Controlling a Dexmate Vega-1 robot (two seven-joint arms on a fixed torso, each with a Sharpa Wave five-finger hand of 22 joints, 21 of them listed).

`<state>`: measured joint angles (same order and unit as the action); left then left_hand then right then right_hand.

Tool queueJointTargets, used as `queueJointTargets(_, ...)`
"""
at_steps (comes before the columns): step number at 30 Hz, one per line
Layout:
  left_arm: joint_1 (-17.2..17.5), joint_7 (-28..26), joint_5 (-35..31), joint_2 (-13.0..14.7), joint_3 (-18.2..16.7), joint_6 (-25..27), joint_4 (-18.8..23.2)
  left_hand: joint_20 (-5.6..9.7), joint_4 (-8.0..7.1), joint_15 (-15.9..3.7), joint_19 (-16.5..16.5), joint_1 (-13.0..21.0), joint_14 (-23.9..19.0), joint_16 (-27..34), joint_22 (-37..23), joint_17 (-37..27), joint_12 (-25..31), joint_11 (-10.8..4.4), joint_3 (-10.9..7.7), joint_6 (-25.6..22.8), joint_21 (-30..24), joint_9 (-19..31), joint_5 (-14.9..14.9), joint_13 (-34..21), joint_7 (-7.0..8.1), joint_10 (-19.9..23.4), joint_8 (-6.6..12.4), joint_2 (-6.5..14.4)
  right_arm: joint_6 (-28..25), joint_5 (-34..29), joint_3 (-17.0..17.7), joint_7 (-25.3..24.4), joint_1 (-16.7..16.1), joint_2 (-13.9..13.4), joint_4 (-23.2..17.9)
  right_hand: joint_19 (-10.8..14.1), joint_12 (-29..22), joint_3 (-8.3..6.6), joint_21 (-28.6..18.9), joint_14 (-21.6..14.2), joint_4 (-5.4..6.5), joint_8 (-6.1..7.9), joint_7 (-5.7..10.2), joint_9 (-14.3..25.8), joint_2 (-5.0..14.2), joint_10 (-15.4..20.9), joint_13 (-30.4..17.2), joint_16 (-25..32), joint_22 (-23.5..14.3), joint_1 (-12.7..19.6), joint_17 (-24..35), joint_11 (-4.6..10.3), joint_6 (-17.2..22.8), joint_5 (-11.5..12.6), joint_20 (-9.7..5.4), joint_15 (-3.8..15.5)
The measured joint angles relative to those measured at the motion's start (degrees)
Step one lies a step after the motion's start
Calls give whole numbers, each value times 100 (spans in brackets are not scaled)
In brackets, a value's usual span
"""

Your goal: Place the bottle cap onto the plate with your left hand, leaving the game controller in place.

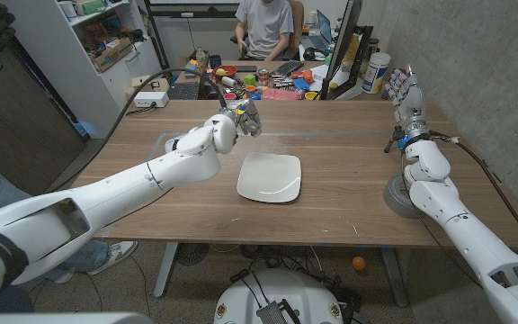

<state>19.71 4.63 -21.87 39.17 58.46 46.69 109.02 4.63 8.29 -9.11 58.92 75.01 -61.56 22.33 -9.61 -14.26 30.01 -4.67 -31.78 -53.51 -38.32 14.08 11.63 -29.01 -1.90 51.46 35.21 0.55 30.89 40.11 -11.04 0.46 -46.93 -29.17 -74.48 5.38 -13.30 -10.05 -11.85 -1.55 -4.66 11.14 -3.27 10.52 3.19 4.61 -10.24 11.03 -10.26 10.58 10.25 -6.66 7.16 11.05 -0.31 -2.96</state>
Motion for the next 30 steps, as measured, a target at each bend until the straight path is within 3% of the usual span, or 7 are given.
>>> queueJointTargets(3, -131, 219, -37, -122, 87, -122, -245, -2, 4, 0, -2, -12, 0, -8, 0, -2, -13, 0, -55, 0, 0, -13, -1, -9, 0, 0, 0, -12, 18, -24, 0, -33, 53, 23, 41, 0, 0, 0, 0, 0, 0, 0, 0, 0, 0, 0, 0, -23, 0, 0, 0, 0, 0, 0, 0, 0)
queueJointTargets(14, -194, 1021, -63, -68, 96, -245, -354, -24, -1, 0, -63, -54, -1, -9, -1, -55, -23, 0, -79, 9, 44, -11, -6, -52, 9, 1, 0, -38, 27, -96, -110, -101, 368, 183, 276, 0, 0, 0, 0, 0, 0, 0, 0, 0, 0, 0, 0, -23, 0, 0, 0, 0, 0, 0, 0, 0)
queueJointTargets(21, -28, 1329, 6, 86, -23, -265, -261, -54, -1, 0, -93, -82, -2, -39, -1, -75, -58, -7, -80, 10, 44, -10, -8, -86, 9, 9, 0, -39, 37, -189, -224, -70, 593, 311, 474, 0, 0, 0, 0, 0, 0, 0, 0, 0, 0, 0, 0, -23, 0, 0, 0, 0, 0, 0, 0, 0)
queueJointTargets(30, 71, 1529, 100, 19, -58, -362, -391, -86, -16, 0, -124, -80, -3, -74, -1, -107, -63, -7, -95, 10, 85, -9, -32, -107, 9, 9, -1, -38, 119, -201, -294, 14, 762, 432, 737, 0, 0, 0, 0, 0, 0, 0, 0, 0, 0, 8, 0, -23, 0, 0, 0, 9, 0, 0, 0, 0)
